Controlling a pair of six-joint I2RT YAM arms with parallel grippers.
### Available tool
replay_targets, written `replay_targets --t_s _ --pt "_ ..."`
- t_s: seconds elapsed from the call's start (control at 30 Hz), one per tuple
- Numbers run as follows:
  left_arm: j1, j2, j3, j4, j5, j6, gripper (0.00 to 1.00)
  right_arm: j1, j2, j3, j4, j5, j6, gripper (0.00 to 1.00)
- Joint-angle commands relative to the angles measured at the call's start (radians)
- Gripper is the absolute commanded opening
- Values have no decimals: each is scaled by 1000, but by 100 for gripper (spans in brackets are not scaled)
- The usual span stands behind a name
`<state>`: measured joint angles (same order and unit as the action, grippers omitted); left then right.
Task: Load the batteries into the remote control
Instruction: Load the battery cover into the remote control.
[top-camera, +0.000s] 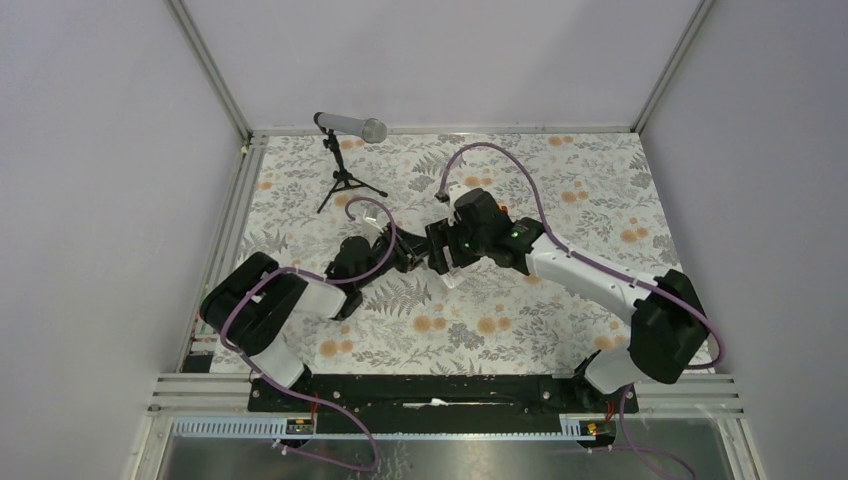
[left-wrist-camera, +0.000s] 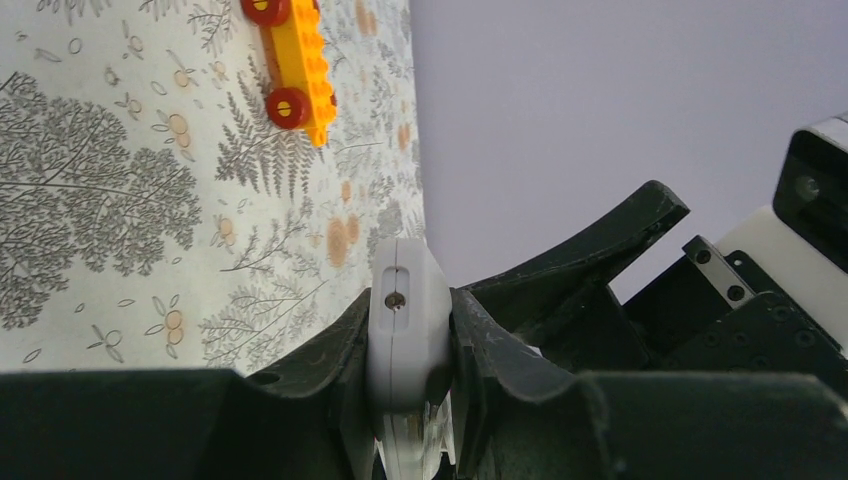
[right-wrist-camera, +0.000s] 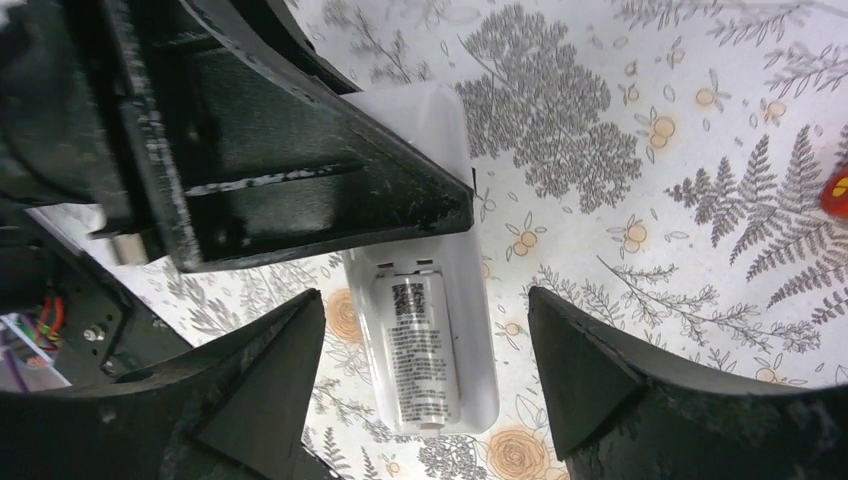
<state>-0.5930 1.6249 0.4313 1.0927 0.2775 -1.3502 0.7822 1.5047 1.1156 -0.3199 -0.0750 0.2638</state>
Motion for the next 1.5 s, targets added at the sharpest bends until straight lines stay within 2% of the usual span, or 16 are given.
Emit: replay_targets --t_s 0.0,0.07,0.1,0.13,0.23,0.4,0.53,0.67,0.73,0.8,1.0,1.2,1.47 --pt "26 16 -12 169 23 -65 0 -22 -110 11 99 -16 60 83" --pt "35 13 -15 177 26 -80 0 -29 -170 -22 149 3 98 91" --pt "37 13 -15 183 26 -89 0 -36 -196 -42 184 15 125 98" --pt "39 13 -16 189 25 -95 0 -41 -221 -63 208 27 151 99" --pt "46 8 -18 210 24 -129 0 -67 -276 -94 202 68 228 100" --pt "56 -9 -36 275 -7 -210 0 -148 -314 -89 61 29 374 99" --pt "59 -28 -45 325 -45 -291 0 -156 -406 -205 198 -23 547 100" --pt "61 -67 -33 309 -81 -327 0 -155 -398 -242 307 -128 673 100" --pt "61 -87 -22 287 -93 -333 0 -154 -386 -272 426 -173 724 99" --pt "61 -111 -18 249 -105 -334 0 -154 -380 -286 463 -172 752 100" --pt "61 -158 0 190 -135 -354 0 -153 -387 -300 418 -127 782 99" --pt "59 -196 19 125 -168 -367 0 -153 -375 -331 500 -170 828 99" --pt "49 -215 39 84 -184 -381 0 -153 -321 -329 516 -185 829 97"
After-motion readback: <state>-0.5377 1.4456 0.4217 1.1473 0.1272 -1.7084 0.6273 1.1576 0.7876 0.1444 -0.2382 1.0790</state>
